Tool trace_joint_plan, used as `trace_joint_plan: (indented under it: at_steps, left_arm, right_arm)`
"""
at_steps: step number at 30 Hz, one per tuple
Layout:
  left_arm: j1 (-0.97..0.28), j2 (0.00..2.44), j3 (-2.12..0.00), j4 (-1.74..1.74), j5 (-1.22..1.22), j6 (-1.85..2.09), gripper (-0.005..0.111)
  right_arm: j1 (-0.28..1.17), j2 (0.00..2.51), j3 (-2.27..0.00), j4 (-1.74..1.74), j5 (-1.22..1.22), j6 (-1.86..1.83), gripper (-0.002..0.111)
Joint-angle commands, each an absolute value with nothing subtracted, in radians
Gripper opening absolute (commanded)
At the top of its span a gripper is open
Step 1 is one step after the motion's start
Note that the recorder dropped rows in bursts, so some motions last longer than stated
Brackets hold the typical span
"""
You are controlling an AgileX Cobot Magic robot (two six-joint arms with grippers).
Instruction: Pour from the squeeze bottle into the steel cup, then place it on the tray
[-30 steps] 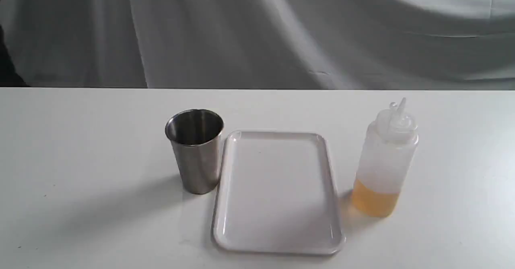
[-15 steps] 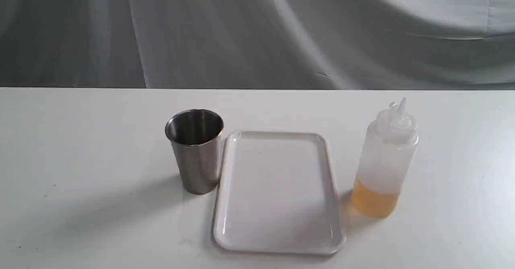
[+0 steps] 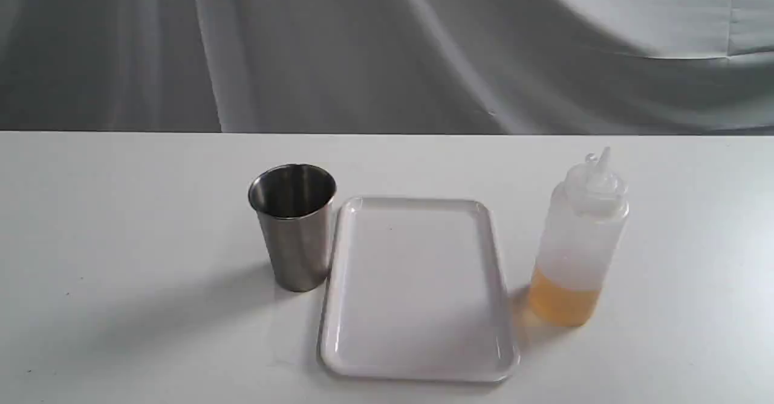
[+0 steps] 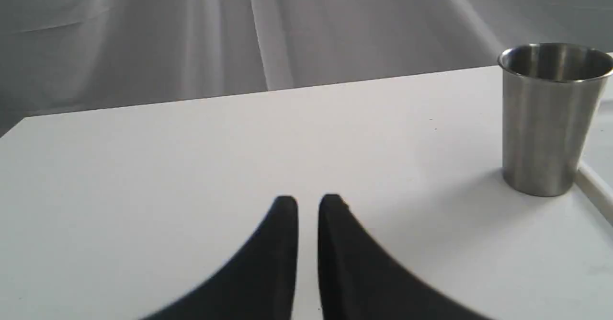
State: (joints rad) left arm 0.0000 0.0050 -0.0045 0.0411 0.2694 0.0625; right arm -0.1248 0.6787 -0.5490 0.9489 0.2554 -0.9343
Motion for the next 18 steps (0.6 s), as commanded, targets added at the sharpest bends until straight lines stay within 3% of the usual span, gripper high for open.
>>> trace_joint_plan:
  at_steps: [1, 9, 18]
  left_arm:
    - [-0.004, 0.000, 0.000, 0.044, 0.262, 0.061, 0.008]
    - [-0.004, 0.000, 0.000, 0.044, 0.262, 0.061, 0.008]
    - [-0.004, 0.000, 0.000, 0.044, 0.262, 0.061, 0.008]
  right_arm:
    - [-0.063, 0.683, -0.533, 1.064, 0.214, -1.058, 0.000]
    - [0.102, 0.683, -0.490, 1.077, 0.080, -1.084, 0.000]
    - [0.183, 0.707, -0.450, 1.085, -0.011, -1.070, 0.000]
